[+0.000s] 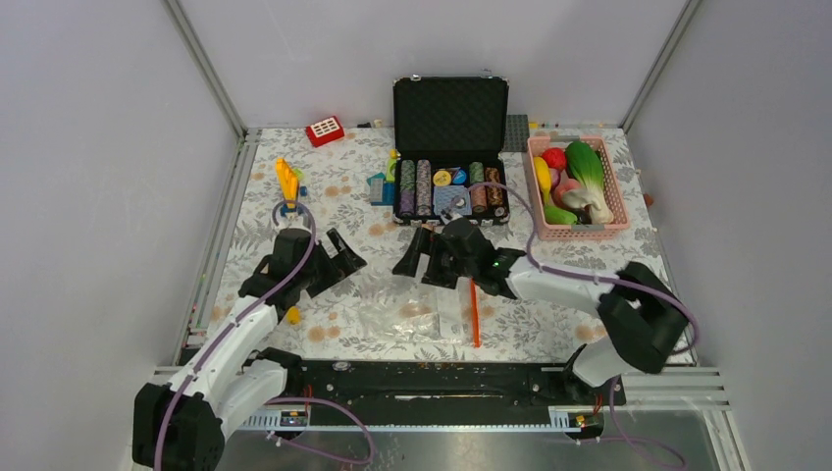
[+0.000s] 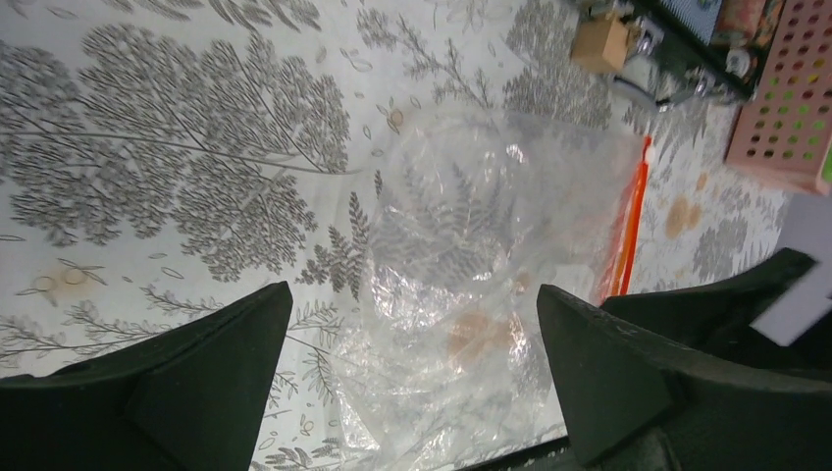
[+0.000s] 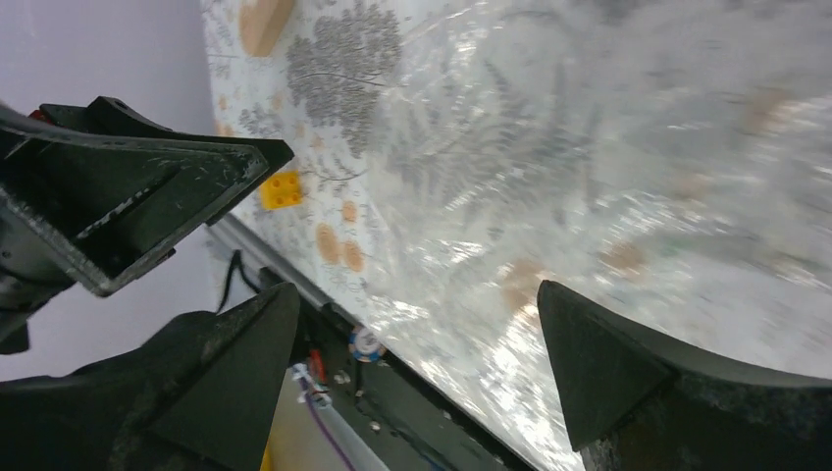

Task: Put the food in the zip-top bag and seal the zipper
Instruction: Move the zipper food storage bag to the center of the board, then pick up the zipper food storage bag at the center of the board.

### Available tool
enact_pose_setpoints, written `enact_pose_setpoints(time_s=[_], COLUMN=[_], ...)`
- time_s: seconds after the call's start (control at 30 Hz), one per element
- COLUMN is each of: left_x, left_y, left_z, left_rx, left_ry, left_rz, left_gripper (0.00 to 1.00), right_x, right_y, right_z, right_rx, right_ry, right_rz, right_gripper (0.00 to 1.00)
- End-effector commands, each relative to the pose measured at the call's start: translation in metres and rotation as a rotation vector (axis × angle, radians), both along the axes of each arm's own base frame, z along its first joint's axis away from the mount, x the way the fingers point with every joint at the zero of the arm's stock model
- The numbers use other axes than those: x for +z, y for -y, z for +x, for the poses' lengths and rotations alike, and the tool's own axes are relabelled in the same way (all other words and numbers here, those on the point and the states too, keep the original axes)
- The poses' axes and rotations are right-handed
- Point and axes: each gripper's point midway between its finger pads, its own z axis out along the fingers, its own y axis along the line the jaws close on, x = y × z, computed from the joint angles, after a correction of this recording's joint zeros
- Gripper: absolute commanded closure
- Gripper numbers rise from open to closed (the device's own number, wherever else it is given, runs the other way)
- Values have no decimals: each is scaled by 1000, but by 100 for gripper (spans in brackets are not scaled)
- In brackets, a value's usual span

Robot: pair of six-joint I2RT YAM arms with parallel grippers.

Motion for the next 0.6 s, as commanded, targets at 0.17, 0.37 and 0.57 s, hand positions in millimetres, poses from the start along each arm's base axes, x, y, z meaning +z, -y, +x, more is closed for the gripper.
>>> enact_pose_setpoints(time_s=[0.17, 0.37, 0.57], left_x=[-5, -30, -51], left_y=[51, 53, 56], left_z=[-5, -2, -3], left_rx=[-206, -223, -240], left_ry=[15, -58, -122], left_rz=[6, 75, 103], left_gripper=[1, 1, 10], right_x=[-20, -41, -49], right_y=[163, 192, 162], right_z=[-2, -8, -7], right_rx=[-229, -257, -112], right_ry=[163, 90, 63], right_rz=[-503, -485, -423], right_gripper=[0, 0, 3])
